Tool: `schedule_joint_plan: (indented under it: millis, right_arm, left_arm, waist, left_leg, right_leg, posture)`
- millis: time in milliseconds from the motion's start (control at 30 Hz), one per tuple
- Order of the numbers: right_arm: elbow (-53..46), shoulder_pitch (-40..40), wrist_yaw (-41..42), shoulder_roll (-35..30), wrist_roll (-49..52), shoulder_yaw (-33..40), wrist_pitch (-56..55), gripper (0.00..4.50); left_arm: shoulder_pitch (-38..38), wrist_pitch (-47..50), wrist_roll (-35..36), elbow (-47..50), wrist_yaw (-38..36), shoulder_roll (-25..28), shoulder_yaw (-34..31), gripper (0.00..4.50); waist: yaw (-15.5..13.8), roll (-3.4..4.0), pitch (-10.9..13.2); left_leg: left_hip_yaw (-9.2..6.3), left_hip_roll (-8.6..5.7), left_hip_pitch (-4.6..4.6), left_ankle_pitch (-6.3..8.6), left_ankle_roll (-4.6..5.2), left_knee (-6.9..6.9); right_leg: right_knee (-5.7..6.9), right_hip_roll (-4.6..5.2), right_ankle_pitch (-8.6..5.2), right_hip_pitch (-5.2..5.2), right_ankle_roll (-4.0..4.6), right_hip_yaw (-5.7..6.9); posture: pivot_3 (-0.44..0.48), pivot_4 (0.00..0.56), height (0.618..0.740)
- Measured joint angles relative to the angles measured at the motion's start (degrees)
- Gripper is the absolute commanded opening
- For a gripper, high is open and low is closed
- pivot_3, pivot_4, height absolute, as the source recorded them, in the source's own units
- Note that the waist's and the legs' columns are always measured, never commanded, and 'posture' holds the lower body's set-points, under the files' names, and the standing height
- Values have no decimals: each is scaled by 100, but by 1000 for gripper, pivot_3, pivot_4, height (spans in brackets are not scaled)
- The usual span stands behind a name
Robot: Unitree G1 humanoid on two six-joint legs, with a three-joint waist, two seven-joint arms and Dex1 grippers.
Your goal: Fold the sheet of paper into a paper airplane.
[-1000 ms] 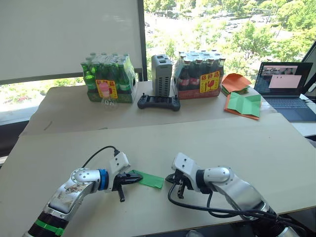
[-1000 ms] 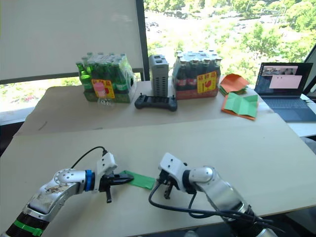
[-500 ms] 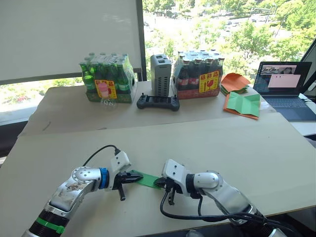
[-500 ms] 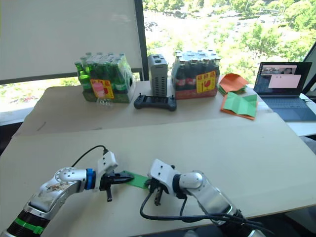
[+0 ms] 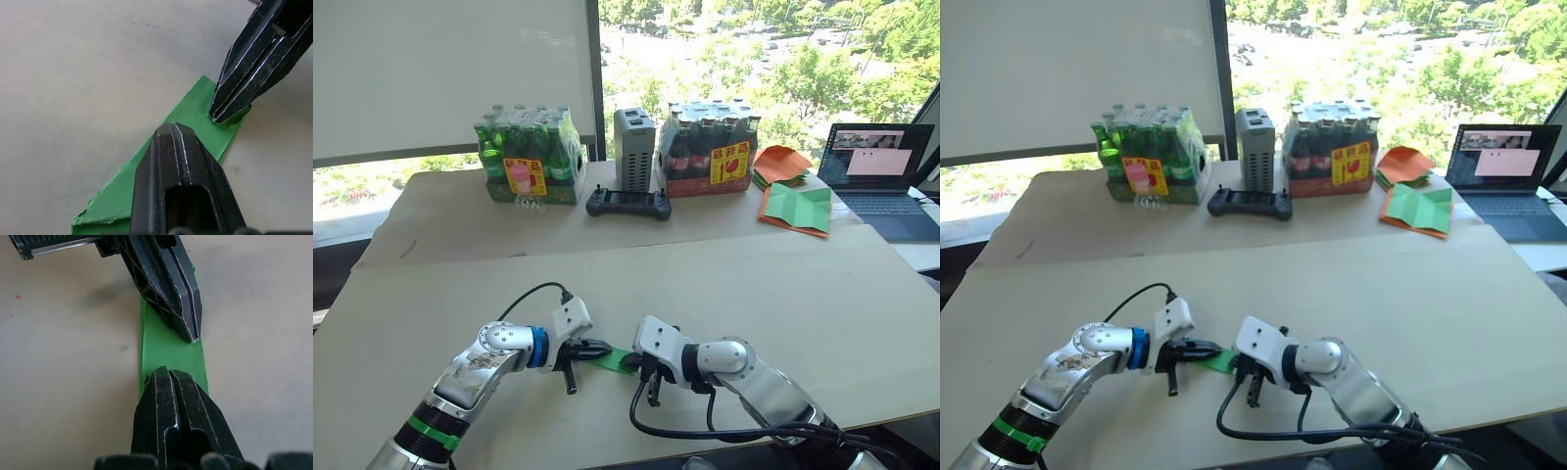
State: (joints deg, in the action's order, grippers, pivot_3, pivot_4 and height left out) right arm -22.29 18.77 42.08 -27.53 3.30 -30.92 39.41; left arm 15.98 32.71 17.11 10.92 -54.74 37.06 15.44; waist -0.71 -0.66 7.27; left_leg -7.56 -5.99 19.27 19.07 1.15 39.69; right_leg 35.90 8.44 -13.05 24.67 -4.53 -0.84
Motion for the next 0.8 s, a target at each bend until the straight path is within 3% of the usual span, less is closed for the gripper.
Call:
schedule_joint_plan:
  millis: [800]
  right_arm:
    - [-85,-37,-92,22,21,-4,214,8]
  left_arm:
    - [-6,-552,-2,-738,-362,148,-280,0]
  waist:
    - [15,6,-8]
  left_leg:
    - [-3,4,-41,0,1,-9]
  right_leg:
    - [-3,-2,-1,-40,-2,3]
  posture:
    - [0,150,735]
